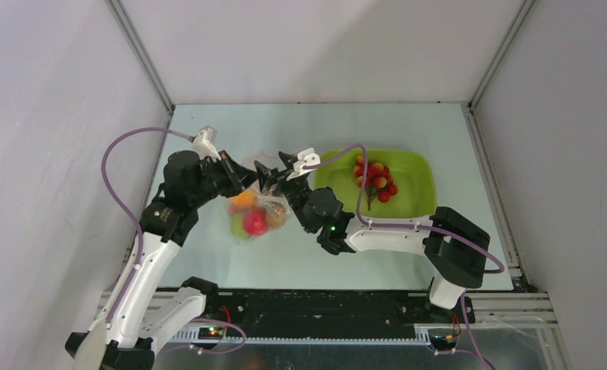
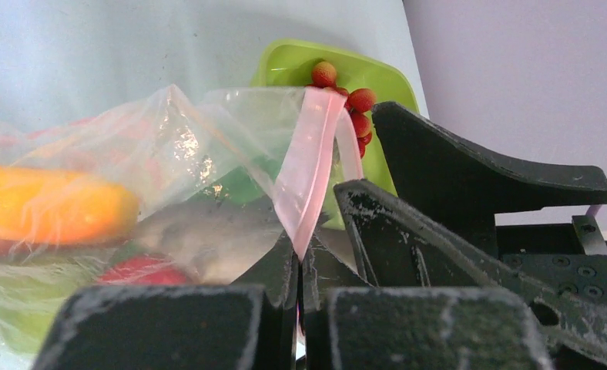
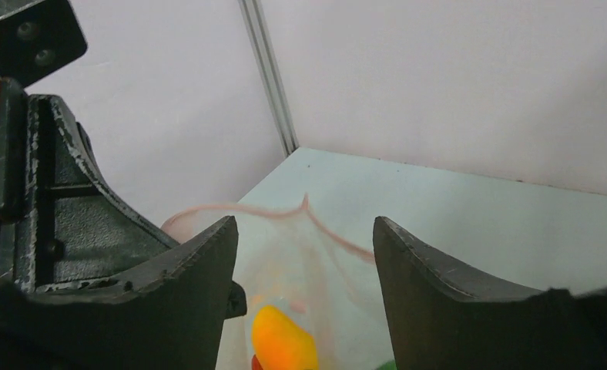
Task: Place the food in the zip-top bag and seal the zipper
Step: Place the fake fish in the zipper food storage bag, then pick up the fake fruit from the bin.
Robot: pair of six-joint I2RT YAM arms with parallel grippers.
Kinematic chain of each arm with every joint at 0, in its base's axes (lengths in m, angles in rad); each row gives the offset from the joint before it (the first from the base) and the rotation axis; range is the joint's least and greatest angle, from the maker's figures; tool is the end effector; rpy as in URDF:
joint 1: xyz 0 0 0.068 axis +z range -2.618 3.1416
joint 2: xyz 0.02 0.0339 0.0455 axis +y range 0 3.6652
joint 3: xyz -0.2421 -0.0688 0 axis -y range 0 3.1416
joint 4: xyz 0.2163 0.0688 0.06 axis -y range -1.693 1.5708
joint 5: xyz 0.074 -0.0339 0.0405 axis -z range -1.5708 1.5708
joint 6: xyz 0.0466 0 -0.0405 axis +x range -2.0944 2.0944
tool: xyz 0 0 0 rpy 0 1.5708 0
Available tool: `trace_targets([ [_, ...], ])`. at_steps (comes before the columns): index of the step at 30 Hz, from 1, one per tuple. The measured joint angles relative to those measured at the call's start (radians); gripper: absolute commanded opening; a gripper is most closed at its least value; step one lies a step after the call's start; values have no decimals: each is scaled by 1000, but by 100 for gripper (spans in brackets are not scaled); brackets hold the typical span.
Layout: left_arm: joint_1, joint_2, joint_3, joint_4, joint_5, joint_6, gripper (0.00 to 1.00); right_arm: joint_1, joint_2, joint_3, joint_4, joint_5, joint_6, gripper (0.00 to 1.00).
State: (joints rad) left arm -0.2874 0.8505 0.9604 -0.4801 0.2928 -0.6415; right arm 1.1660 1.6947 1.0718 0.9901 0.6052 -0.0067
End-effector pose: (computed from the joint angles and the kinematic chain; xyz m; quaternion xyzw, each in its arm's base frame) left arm 0.1681 -0.0637 0.3359 -0.0627 0.8181 -0.3579 0.4457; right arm 0.1683 0.3255 0.3166 -0.0944 0.5861 0.2898 0.7507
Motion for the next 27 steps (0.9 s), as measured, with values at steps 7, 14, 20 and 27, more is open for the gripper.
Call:
trace_targets([
  [7, 8, 0, -15, 1, 2, -14, 0, 11, 0, 0, -72, -2, 11, 74],
  [14, 16, -1, -16, 0, 3, -14, 0, 12, -69, 0, -209, -15, 43, 95],
  [20, 19, -1, -16, 1, 3, -14, 0, -16, -259, 2, -423, -72, 114, 99],
  [27, 21, -1, -16, 1, 3, -14, 0, -257, -473, 10, -781, -247, 270, 99],
])
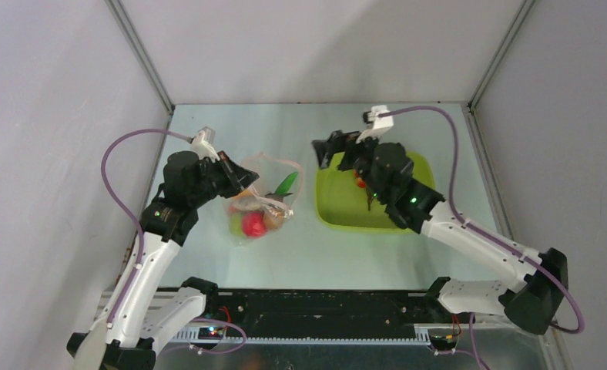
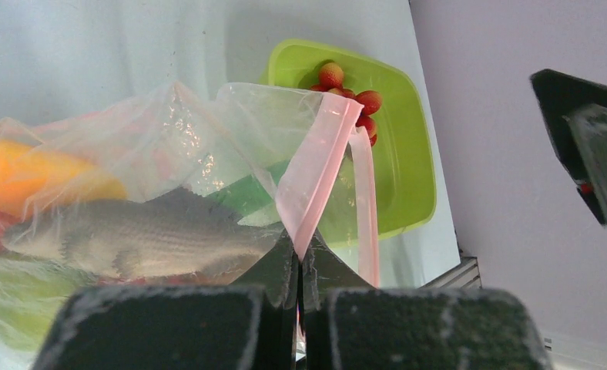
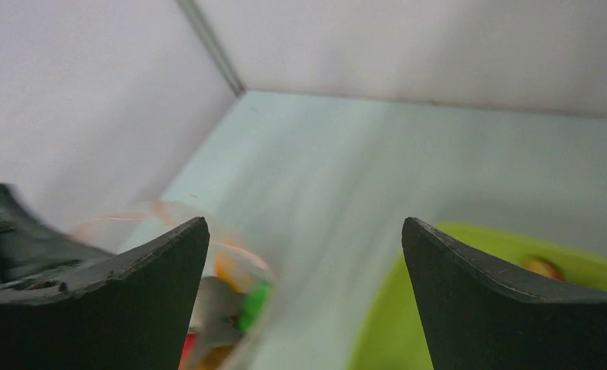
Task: Place the food in the zip-top bag and seal the zipper
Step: Pick up the fake fruit from the bin.
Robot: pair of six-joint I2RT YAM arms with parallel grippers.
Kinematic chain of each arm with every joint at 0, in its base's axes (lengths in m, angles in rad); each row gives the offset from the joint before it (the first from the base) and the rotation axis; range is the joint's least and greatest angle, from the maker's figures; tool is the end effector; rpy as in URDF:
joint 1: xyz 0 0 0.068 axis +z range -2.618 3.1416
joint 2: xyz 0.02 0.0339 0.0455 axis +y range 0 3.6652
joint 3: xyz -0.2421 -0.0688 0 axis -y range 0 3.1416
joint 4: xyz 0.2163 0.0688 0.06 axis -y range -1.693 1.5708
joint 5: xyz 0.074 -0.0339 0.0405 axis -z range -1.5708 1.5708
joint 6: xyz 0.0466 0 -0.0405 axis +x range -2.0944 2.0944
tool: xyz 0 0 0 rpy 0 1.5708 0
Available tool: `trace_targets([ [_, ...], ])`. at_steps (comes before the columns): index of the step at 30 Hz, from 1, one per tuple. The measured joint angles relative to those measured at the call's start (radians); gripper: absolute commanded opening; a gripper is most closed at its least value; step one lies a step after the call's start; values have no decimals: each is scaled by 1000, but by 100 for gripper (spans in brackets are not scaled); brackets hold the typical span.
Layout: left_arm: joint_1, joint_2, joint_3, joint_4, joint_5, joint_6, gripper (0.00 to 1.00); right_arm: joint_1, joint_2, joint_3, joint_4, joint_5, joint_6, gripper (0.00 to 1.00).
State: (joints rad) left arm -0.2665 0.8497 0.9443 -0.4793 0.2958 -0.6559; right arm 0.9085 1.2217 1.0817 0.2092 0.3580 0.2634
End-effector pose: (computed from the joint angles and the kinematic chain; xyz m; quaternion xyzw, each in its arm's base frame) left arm 0.1698 -0.0604 0.3310 -0.0779 0.8206 -0.3554 0.4407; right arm 0.1833 0.2085 0.3784 -0.0893 0.6780 0.2967 0.6666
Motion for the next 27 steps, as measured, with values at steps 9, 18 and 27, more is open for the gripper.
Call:
trace_targets([
  [9, 1, 1, 0, 2, 13, 2, 0, -391, -6, 4, -522, -214, 102, 97],
  [18, 2, 9, 0, 6, 39, 10, 0, -594, 216, 4, -640, -327, 64, 97],
  [27, 2, 10, 0, 7, 67, 11, 0, -649, 439, 11, -576, -349, 32, 96],
])
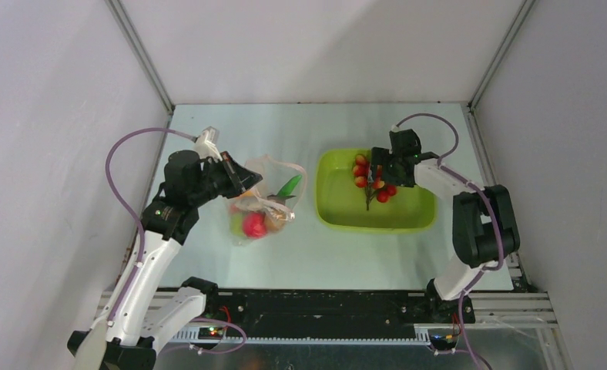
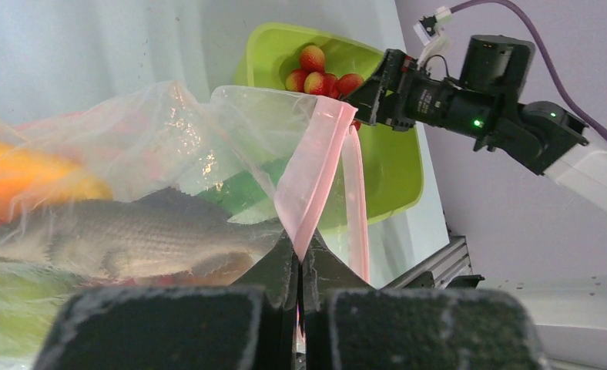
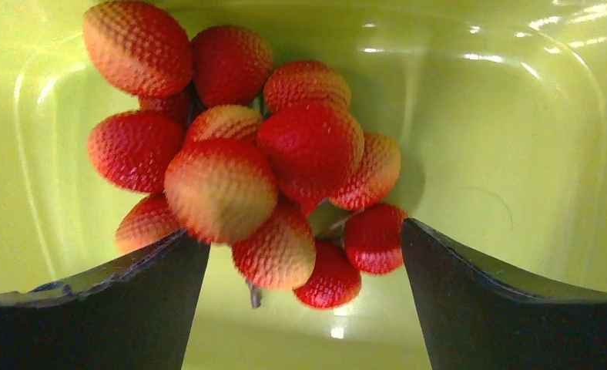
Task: Place the food in the zip-top bag and seal the zipper
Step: Pick up the fake fruit from the bin.
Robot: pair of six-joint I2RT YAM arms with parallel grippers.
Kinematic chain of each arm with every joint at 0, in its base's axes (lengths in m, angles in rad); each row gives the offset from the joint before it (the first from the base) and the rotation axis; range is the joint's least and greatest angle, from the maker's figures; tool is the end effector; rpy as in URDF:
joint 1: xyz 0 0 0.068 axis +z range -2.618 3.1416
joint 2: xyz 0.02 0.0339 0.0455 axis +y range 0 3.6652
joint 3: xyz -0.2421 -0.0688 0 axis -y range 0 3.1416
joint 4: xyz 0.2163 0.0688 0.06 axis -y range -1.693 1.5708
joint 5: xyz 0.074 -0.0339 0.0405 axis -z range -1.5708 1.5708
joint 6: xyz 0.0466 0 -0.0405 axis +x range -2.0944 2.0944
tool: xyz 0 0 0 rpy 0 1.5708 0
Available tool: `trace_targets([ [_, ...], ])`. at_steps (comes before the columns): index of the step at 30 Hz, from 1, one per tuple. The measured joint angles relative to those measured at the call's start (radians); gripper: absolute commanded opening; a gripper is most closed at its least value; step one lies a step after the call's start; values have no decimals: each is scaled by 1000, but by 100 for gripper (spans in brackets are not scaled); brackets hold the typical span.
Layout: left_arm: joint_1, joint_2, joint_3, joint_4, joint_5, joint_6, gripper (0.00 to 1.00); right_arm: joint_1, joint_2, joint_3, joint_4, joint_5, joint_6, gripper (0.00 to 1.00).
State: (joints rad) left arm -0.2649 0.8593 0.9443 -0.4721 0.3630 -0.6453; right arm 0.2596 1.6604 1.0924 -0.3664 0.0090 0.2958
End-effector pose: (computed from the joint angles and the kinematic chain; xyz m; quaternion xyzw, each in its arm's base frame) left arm 0.1706 -0.0634 0.3306 -0.0554 0.8206 -0.3758 0.4270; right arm 0.3171 0.0838 0.1919 0.0186 0.9496 0.0817 0.3020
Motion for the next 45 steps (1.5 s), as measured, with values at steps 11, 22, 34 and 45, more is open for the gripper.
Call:
trace_targets([
  [11, 0, 0, 0, 0, 9, 1, 0, 3, 117, 50, 57, -14, 22, 84],
  [22, 0, 0, 0, 0, 10, 2, 0, 23, 134, 66, 58, -24, 23, 27],
  [34, 0, -5, 0, 0, 10, 2, 0, 75, 51, 66, -10, 58, 23, 6],
  [45, 3, -11, 0, 0, 10, 2, 0, 180, -242, 66, -89, 164, 24, 1],
])
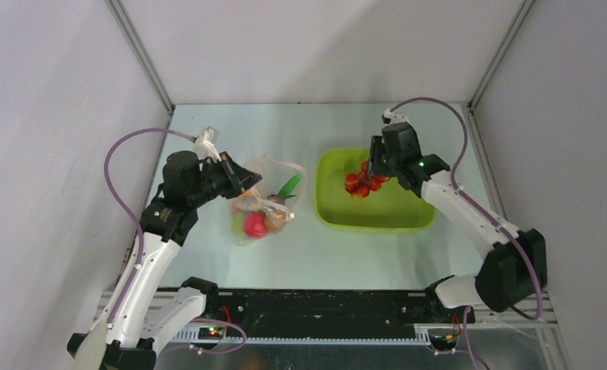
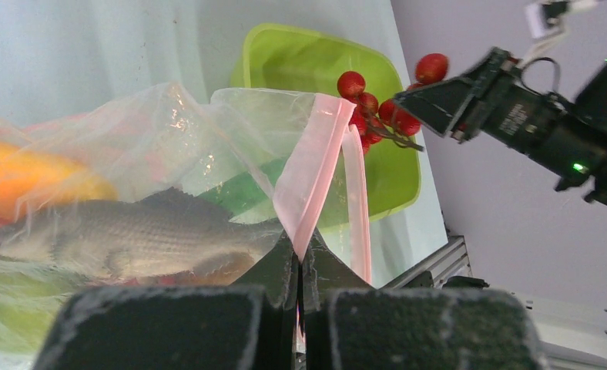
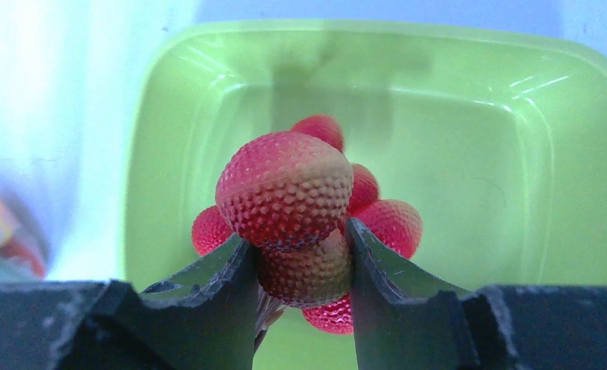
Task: Place the food in the zip-top bag and seal the zipper
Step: Pick up the fake fruit from the bin, then place the fake fruit in the zipper food storage bag.
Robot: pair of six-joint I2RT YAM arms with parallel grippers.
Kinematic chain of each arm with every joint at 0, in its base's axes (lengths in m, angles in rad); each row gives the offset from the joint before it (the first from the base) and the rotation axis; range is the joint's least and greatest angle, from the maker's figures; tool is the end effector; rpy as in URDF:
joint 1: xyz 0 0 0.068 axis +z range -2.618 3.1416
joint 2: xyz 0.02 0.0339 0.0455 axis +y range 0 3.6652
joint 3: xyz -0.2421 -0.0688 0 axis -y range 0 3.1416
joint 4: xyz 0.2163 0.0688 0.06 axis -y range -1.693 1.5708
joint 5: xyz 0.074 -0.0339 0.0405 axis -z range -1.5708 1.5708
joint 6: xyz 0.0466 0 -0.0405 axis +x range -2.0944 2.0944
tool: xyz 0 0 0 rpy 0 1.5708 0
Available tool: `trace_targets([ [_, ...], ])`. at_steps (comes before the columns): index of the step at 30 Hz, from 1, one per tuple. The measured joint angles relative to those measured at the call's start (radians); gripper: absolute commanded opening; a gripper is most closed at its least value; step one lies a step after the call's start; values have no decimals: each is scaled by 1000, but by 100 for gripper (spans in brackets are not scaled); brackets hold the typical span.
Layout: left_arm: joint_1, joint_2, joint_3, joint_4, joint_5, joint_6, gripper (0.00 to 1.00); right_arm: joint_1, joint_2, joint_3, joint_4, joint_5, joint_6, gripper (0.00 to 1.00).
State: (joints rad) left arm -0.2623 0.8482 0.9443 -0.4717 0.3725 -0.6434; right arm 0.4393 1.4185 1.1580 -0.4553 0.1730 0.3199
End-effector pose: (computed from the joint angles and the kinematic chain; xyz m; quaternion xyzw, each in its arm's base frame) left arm 0.1681 -0.0627 0.3325 -0.0516 0.8174 -0.3796 0.4302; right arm 0.2733 0.1196 0.2764 -0.0183 0.9071 0.0800 0.4128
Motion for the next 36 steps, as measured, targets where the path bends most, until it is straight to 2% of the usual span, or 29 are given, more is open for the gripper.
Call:
trace_targets([
  [10, 1, 0, 0, 3, 5, 0, 0, 57, -279, 0, -36, 2, 2, 0],
  [19, 1, 1, 0, 13, 27, 0, 0, 68, -404, 0, -7, -111, 26, 0],
  [25, 1, 10, 0, 24, 58, 0, 0, 138, -393, 43, 32, -215, 55, 0],
  [36, 1, 24, 0, 29, 84, 0, 0, 338, -264, 251, 150, -315, 67, 0],
])
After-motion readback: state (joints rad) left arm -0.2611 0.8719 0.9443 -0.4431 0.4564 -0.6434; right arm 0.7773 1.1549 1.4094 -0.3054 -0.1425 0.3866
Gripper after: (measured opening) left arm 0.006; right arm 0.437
